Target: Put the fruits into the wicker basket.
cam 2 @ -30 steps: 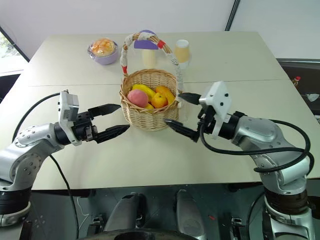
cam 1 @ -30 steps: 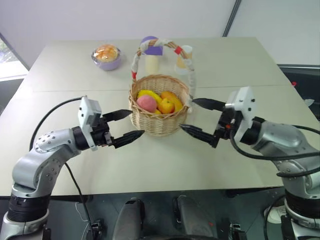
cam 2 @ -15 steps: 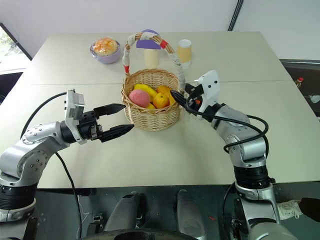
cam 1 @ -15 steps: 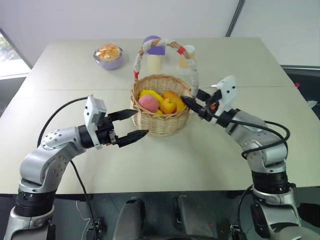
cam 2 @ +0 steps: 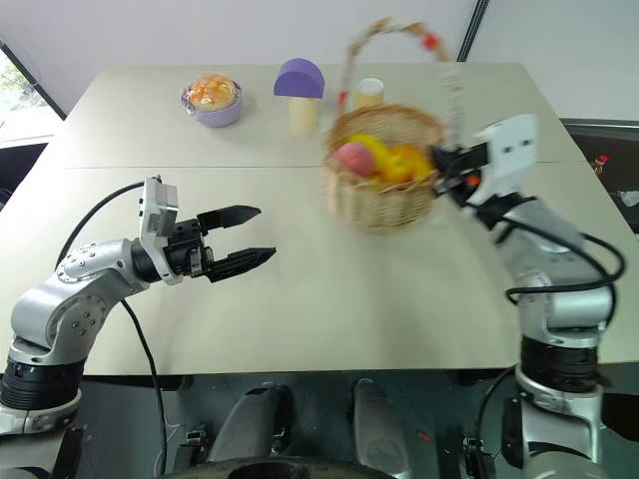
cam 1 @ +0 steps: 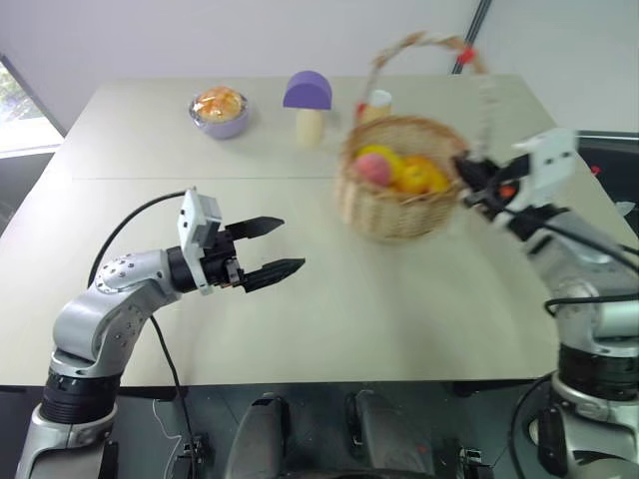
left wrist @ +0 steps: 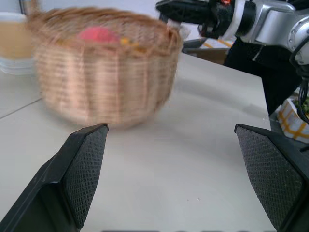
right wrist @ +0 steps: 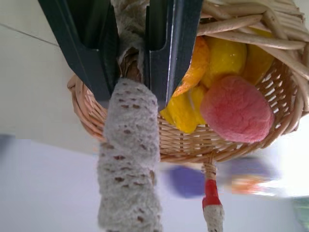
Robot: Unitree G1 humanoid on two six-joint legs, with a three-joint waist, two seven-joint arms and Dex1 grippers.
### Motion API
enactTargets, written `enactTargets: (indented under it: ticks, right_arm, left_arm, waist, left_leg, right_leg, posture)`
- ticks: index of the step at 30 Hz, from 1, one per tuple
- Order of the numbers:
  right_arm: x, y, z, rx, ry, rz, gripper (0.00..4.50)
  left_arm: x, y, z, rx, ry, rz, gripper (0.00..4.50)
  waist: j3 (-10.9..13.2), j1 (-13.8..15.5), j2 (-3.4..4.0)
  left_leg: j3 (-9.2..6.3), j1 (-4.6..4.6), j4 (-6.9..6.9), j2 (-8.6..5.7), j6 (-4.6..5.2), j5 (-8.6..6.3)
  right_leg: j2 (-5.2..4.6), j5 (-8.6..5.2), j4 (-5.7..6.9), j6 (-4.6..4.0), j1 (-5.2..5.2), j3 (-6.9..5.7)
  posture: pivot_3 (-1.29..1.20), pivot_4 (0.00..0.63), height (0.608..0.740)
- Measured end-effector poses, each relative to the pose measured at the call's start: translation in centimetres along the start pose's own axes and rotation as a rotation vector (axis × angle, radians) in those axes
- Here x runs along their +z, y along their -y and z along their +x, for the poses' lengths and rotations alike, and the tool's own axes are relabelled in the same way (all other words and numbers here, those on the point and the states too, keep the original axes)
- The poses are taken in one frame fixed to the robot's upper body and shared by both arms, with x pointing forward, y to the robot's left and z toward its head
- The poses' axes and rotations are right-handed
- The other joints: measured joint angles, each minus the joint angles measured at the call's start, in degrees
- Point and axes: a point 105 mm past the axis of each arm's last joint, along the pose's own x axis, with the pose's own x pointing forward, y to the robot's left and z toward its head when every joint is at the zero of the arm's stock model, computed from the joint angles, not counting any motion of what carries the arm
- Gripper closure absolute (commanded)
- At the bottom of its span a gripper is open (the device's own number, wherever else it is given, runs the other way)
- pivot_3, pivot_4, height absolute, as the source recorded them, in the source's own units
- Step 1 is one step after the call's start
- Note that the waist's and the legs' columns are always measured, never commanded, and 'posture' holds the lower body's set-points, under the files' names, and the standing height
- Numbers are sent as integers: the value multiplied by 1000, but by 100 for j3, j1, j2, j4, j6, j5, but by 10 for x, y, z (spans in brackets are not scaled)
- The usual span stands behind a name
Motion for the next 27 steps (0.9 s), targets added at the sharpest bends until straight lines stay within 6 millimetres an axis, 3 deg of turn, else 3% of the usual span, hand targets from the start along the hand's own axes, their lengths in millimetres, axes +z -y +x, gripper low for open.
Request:
enactTargets:
  ticks: [3, 5, 7, 15, 18, 22, 27]
  right_arm:
    - [-15, 62, -14, -261, -35, 5, 4344]
    - [-29, 86, -21, -367, -56, 20, 4344]
    - [-40, 95, -24, -407, -78, 33, 4344]
    - [-38, 96, -28, -409, -39, 45, 330]
    - [-33, 97, -40, -410, -48, -16, 330]
    - [-29, 106, -72, -406, -70, -75, 330]
    - [-49, 71, -98, -153, -185, -99, 330]
  left_arm:
    - [-1, -1, 4, -14, -3, 5, 0]
    - [-1, -3, 6, -13, 3, 5, 0]
    - [-1, -2, 9, -19, 4, 8, 0]
    - [-1, -8, 9, -3, 13, 13, 0]
    - [-5, -13, 7, 20, -1, 6, 0]
    - [-14, -30, 2, 106, -31, -19, 0]
    - [-34, -54, -24, 275, -78, -55, 0]
  waist:
    - [0, -7, 0]
    - [-1, -52, 2]
    - [-1, -110, 9]
    - [-6, -162, 26]
    - [-6, -125, 26]
    - [-8, -13, 28]
    - [-10, -56, 28]
  left_leg:
    - [6, 1, -1, 1, 0, 0]
    - [12, 5, -1, 5, 0, 0]
    - [12, 12, -2, 10, 0, 0]
    - [9, 14, -1, 9, 0, 1]
    - [8, 12, -1, 7, 0, 1]
    - [9, 10, 0, 4, 0, 1]
    - [3, 21, -3, 10, 1, 0]
  right_leg:
    - [4, 0, 0, 0, 0, 0]
    - [11, 0, 1, 0, 0, 4]
    - [15, 0, 6, 0, -1, 11]
    - [15, 0, 21, -1, 0, 12]
    - [11, -1, 20, 0, 0, 12]
    - [8, -1, 16, 0, 0, 12]
    - [13, -1, 11, 1, 6, 16]
  posture:
    - [0, 150, 740]
    - [0, 150, 740]
    - [0, 150, 740]
    - [0, 150, 740]
    - [0, 150, 740]
    - [0, 150, 740]
    - [0, 150, 740]
